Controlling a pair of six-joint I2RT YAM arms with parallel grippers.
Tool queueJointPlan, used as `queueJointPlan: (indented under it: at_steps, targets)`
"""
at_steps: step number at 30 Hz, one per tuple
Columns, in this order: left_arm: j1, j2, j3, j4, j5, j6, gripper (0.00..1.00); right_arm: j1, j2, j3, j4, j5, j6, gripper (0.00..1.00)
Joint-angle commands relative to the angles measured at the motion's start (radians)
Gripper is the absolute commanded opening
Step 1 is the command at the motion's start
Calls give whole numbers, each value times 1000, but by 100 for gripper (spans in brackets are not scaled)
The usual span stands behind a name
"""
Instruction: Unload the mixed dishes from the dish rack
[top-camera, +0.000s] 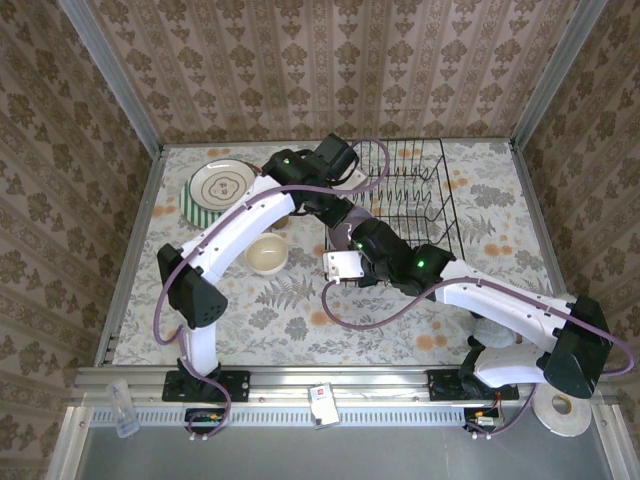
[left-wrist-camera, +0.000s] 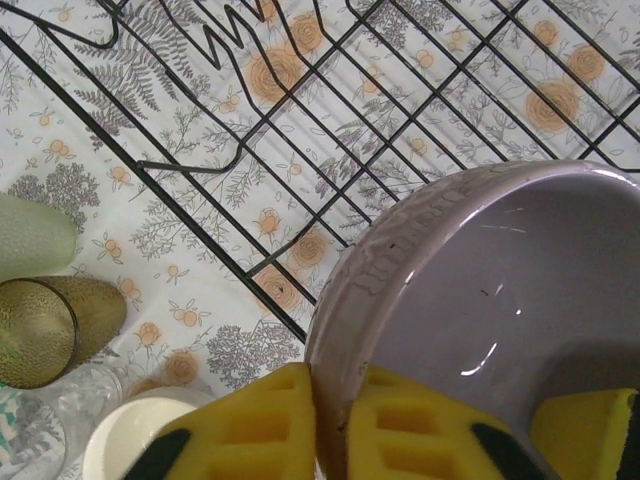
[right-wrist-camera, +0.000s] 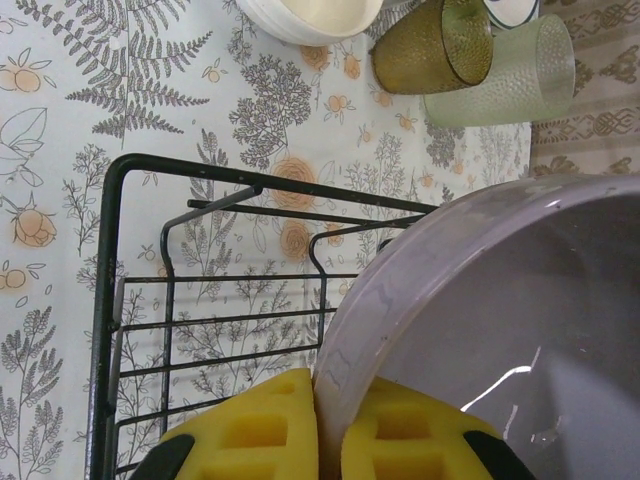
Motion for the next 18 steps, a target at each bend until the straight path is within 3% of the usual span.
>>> queueJointPlan:
  at_steps: [1, 13, 18]
  targets:
    - [11, 19, 35, -32, 3, -3, 0, 8, -25, -3, 69, 41, 2, 0]
    - [42, 7, 34, 10, -29, -58, 0, 7, 10, -7, 83, 31, 19, 0]
    - [41, 33, 67, 11, -31, -64, 0, -17, 21, -9, 78, -3, 54, 16]
